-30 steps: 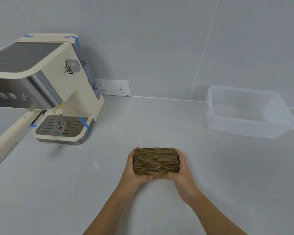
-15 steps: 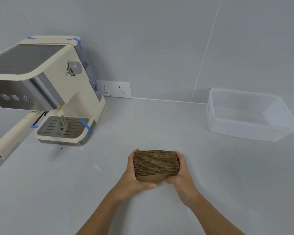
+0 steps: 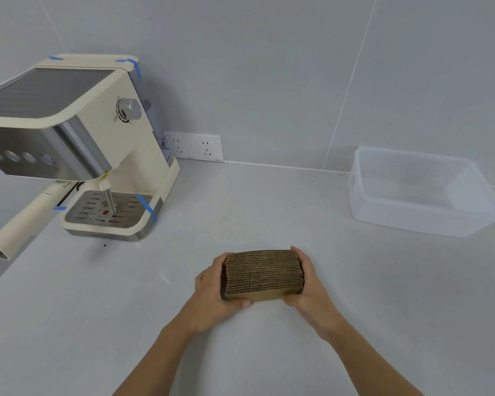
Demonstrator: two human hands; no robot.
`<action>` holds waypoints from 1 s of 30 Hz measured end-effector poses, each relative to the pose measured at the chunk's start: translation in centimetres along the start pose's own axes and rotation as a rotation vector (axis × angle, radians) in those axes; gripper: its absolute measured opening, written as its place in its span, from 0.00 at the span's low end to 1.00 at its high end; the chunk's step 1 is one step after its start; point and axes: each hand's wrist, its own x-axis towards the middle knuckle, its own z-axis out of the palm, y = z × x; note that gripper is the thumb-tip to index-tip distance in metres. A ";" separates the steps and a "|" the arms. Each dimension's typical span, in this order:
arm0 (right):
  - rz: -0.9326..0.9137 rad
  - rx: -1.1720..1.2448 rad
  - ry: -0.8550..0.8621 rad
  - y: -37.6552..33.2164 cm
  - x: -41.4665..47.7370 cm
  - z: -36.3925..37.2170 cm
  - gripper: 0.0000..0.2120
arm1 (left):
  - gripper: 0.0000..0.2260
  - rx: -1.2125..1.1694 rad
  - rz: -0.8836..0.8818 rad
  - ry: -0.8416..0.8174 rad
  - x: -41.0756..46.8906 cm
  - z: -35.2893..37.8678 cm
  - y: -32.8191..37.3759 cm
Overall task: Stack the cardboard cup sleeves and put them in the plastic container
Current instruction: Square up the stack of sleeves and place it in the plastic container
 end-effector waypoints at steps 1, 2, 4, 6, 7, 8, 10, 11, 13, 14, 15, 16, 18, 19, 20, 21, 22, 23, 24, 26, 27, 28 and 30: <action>-0.003 -0.028 -0.020 0.0 0.1 -0.4 0.40 | 0.38 -0.003 -0.004 -0.012 0.0 -0.2 0.0; -0.002 -0.054 -0.038 0.0 0.1 -0.7 0.39 | 0.38 0.001 -0.007 -0.028 0.0 -0.5 -0.1; 0.006 -0.080 -0.076 -0.1 0.4 -1.5 0.37 | 0.36 0.016 -0.002 -0.053 0.1 -1.1 -0.2; 0.014 -0.085 -0.117 -0.2 0.6 -2.2 0.35 | 0.34 0.014 0.013 -0.065 0.3 -1.6 -0.3; 0.017 -0.080 -0.136 -0.3 0.7 -2.5 0.34 | 0.34 0.011 0.023 -0.071 0.4 -1.7 -0.3; 0.020 -0.073 -0.152 -0.4 0.8 -2.8 0.33 | 0.33 0.010 0.031 -0.078 0.5 -1.8 -0.3; 0.027 -0.061 -0.178 -0.5 1.0 -3.3 0.33 | 0.32 0.007 0.041 -0.087 0.6 -2.0 -0.4; 0.031 -0.053 -0.186 -0.5 1.0 -3.4 0.33 | 0.32 -0.001 0.043 -0.086 0.7 -2.1 -0.5; 0.034 -0.022 -0.193 -0.4 1.1 -3.5 0.34 | 0.31 -0.026 0.042 -0.073 0.7 -2.1 -0.6; 0.036 0.002 -0.189 -0.3 1.1 -3.6 0.34 | 0.31 -0.033 0.040 -0.064 0.7 -2.2 -0.5; 0.041 0.030 -0.182 -0.2 1.1 -3.6 0.34 | 0.31 -0.035 0.040 -0.057 0.8 -2.2 -0.6; 0.048 0.061 -0.170 -0.1 1.1 -3.6 0.34 | 0.31 -0.034 0.037 -0.056 0.8 -2.2 -0.6; 0.062 0.114 -0.151 0.0 1.2 -3.7 0.34 | 0.32 -0.035 0.023 -0.053 1.0 -2.2 -0.6; 0.070 0.131 -0.146 0.1 1.2 -3.7 0.33 | 0.32 -0.044 0.018 -0.049 1.1 -2.3 -0.6; 0.077 0.144 -0.140 0.1 1.2 -3.7 0.32 | 0.32 -0.057 0.012 -0.045 1.2 -2.3 -0.7; 0.080 0.157 -0.133 0.1 1.2 -3.7 0.30 | 0.32 -0.072 0.010 -0.045 1.2 -2.3 -0.7; 0.081 0.171 -0.125 0.2 1.1 -3.7 0.29 | 0.32 -0.088 0.004 -0.046 1.2 -2.3 -0.6; 0.082 0.186 -0.117 0.2 1.1 -3.7 0.28 | 0.32 -0.112 -0.003 -0.049 1.2 -2.3 -0.6; 0.084 0.201 -0.108 0.2 1.0 -3.7 0.27 | 0.31 -0.143 -0.008 -0.051 1.2 -2.3 -0.5; 0.085 0.230 -0.095 0.1 0.9 -3.6 0.27 | 0.29 -0.208 -0.010 -0.037 1.1 -2.4 -0.2; 0.084 0.241 -0.089 -0.1 0.9 -3.6 0.27 | 0.28 -0.245 -0.009 -0.023 1.0 -2.5 0.0; 0.084 0.252 -0.081 -0.2 0.9 -3.5 0.28 | 0.28 -0.286 -0.011 -0.007 0.9 -2.5 0.3; 0.084 0.273 -0.056 -0.5 0.9 -3.2 0.29 | 0.27 -0.359 -0.017 0.011 0.8 -2.6 0.7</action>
